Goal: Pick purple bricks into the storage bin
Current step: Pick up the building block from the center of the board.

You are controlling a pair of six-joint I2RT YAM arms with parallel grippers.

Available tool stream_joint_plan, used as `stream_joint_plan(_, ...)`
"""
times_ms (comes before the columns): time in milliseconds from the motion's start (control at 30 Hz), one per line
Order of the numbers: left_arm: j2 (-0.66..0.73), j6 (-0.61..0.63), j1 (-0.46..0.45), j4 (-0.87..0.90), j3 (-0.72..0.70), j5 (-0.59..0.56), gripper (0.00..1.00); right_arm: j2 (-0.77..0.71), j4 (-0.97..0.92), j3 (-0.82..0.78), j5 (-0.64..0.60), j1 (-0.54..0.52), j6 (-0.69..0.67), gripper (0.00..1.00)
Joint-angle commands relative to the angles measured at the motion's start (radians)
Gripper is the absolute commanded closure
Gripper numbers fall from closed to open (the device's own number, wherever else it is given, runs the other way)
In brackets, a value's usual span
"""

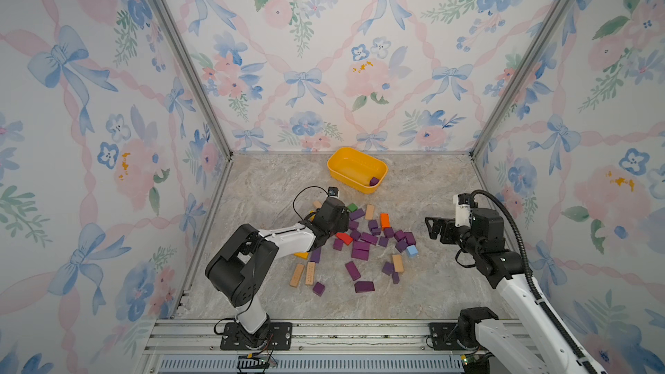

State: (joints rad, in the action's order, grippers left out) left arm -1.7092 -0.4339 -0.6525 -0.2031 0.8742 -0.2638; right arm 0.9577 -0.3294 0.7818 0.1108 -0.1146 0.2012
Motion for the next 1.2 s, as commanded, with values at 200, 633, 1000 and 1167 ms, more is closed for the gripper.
stream_joint_plan(200,-0.072,-0.085,0.031,0.042,0.052,0.001,0.36,-0.003,-0.008,-0.042,0.059,0.028,0.054,0.03)
stream_joint_plan(633,-0.125,-0.129,0.075,0.042,0.078,0.004,0.46,0.0,-0.01,-0.062,0.009,0.044,0.083,0.03)
stream_joint_plan(1000,-0.17,-0.116,0.085,0.044,0.126,0.006,0.49,0.002,-0.009,-0.078,0.005,0.053,0.098,0.03)
stream_joint_plan(1167,-0.206,-0.112,0.086,0.048,0.151,0.026,0.53,0.005,-0.015,-0.078,0.003,0.056,0.099,0.03)
